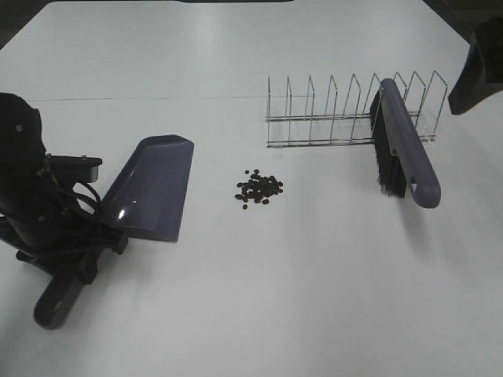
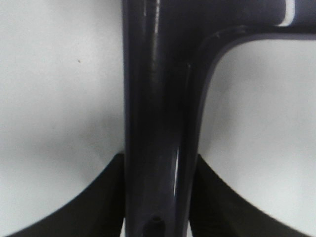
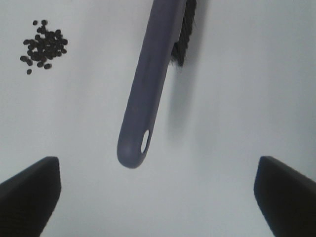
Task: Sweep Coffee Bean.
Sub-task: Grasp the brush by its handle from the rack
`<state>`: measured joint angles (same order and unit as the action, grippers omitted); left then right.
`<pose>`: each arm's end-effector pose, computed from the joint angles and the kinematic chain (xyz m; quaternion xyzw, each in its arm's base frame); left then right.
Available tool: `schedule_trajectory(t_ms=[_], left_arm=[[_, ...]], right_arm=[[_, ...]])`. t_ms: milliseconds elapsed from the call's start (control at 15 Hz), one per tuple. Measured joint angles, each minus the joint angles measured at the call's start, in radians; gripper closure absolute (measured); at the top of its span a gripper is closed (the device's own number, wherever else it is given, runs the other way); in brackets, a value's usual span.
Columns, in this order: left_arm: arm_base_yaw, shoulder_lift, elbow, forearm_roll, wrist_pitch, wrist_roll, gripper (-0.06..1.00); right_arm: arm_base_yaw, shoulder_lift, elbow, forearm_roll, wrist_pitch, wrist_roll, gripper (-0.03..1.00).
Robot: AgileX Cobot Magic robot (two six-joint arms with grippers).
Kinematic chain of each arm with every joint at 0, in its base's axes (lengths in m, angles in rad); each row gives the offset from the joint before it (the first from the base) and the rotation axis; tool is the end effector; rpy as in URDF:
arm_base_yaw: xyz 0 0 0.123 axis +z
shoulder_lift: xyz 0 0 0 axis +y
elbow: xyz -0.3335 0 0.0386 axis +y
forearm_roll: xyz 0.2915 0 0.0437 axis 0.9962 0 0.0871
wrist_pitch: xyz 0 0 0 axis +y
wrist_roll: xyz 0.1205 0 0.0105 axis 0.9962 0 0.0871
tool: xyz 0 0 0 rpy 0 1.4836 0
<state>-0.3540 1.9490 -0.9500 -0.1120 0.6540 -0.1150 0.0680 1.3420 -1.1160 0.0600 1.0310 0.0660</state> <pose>0.3296 -0.1306 0.0765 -0.0750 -0.9966 0.0338 0.0055 0.3019 0.0268 0.3226 0.0090 0.9795 0.0415 0.1967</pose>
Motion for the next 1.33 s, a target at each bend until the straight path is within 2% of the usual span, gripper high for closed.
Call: schedule_trajectory(t_ms=[933,1200,1333], left_arm=[[0.0,0.0,0.0,0.0,0.001,0.003,0.63],[0.0,0.0,0.0,-0.001,0.001,0.003,0.63],[0.0,0.0,0.0,-0.001,0.001,0.003,0.63]], right_arm=[[0.0,0.669,-0.569,-0.034,-0.015,0.0,0.0],[0.0,0.817,-0.628,-0.121,-0.017,0.0,0.01],[0.0,0.86,-0.628,-0.13,-0.016,0.0,0.01]])
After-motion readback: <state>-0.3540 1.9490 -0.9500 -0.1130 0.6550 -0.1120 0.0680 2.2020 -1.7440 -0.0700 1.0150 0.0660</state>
